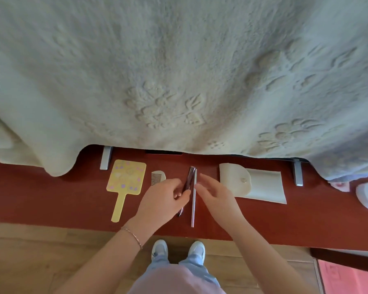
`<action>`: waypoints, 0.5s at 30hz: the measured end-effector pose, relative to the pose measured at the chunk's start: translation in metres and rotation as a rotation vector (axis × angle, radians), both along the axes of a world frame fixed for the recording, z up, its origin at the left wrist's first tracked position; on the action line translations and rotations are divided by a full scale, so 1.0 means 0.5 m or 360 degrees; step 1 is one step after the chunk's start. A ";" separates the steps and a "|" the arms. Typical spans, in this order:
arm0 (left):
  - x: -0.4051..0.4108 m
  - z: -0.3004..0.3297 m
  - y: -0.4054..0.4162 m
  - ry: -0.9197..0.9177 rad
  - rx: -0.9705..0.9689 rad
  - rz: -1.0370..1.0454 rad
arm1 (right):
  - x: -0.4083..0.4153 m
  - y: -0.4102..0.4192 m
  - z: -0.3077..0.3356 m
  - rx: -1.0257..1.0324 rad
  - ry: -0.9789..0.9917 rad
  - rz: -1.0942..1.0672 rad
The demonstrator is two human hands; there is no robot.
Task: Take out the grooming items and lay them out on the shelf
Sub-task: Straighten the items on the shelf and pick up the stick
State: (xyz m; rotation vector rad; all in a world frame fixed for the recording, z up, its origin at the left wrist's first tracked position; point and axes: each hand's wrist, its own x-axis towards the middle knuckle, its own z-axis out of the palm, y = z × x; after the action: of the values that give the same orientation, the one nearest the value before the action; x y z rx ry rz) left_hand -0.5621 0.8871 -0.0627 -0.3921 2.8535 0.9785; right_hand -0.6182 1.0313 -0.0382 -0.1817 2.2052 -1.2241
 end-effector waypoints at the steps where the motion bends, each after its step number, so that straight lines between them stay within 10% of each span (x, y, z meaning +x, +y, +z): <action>1: 0.005 0.008 -0.001 0.0003 0.0044 -0.0026 | -0.009 -0.012 -0.002 -0.0105 -0.0138 -0.0115; 15: 0.069 0.049 -0.013 0.0244 0.0714 0.0426 | -0.055 -0.045 0.040 -0.0813 -0.0607 -0.0545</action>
State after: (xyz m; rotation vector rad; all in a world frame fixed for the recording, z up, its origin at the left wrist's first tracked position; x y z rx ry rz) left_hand -0.5276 0.8807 -0.0384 -0.6841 2.6316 1.7165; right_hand -0.6456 1.0089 -0.0180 0.2234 1.6053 -1.8264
